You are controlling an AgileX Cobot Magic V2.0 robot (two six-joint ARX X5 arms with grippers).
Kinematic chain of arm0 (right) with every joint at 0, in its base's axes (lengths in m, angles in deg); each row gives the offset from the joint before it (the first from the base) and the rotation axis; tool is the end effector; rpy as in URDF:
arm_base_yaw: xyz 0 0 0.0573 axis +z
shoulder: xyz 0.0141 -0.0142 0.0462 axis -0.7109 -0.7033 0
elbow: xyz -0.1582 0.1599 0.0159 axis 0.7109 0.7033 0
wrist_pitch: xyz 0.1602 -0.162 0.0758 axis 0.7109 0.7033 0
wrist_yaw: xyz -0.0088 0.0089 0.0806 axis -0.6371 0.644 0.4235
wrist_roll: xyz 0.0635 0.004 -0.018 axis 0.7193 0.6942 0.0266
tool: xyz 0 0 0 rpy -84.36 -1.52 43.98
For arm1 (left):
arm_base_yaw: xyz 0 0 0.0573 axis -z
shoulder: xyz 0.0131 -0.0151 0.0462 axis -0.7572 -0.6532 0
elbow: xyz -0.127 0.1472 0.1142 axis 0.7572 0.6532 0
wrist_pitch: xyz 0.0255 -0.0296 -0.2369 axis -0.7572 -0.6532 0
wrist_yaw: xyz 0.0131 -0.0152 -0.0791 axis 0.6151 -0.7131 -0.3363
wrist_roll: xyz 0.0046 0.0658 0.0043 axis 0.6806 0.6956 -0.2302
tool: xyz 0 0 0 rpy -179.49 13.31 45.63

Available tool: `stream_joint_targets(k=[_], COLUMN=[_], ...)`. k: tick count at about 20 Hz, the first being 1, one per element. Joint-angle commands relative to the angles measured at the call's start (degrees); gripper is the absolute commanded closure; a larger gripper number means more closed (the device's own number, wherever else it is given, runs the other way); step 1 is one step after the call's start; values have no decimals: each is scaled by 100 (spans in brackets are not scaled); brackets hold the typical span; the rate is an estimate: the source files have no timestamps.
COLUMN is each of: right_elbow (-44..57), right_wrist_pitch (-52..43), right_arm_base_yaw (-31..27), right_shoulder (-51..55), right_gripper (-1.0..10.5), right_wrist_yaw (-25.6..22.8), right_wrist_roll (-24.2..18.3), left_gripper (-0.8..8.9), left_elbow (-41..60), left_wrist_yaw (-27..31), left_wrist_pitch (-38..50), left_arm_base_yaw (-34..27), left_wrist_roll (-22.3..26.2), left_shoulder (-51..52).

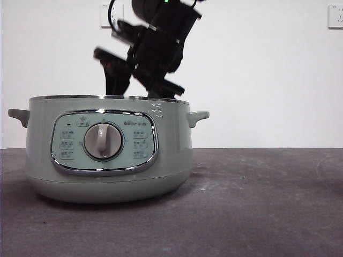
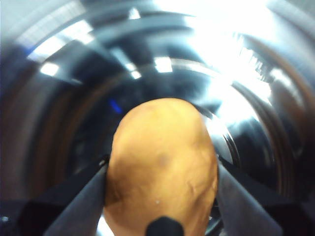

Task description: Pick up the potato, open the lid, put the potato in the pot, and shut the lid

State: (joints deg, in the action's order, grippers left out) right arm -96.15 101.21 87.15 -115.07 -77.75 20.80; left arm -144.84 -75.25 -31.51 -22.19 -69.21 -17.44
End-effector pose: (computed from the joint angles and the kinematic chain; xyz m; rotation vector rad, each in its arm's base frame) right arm 0.3185 0.2970 0.2040 -0.2476 0.9680 0.8290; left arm 0.1299 -0.0657 0.4181 0.0763 0.2309 -0.4613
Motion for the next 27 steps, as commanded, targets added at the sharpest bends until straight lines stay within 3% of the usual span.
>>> stream_joint_targets(k=[1,9,10,13,14,23,27], right_elbow=[-55,-55,-55,-98,-98,-131,-131], right_wrist_pitch=[0,267,236,229,225,264,1005], right_arm_base_yaw=[63,114,153,186,186,210,125], right_shoulder=[-168,-496,-496,-496,-496,-140,619], right_gripper=[959,954,923,591,557,506,509], right_wrist_yaw=[-208,-446,-496,-498,-498,-503,-518], right_wrist_roll=[-254,-662,-688,-678,-678,-575,-577], left_gripper=[822,822,822,822,822,822,822], left_elbow=[-85,-85,-85,-85,-85,-85,-85], left_wrist_yaw=[-15,-11,0,87,87,92,96], left_wrist_pitch=[273,293,289,289,289,293,334], left_arm_base_yaw=[2,2,2,2,2,2,2], left_wrist_roll=[68,66,68,68,68,68,70], left_shoulder=[76,76,76,76,76,76,76])
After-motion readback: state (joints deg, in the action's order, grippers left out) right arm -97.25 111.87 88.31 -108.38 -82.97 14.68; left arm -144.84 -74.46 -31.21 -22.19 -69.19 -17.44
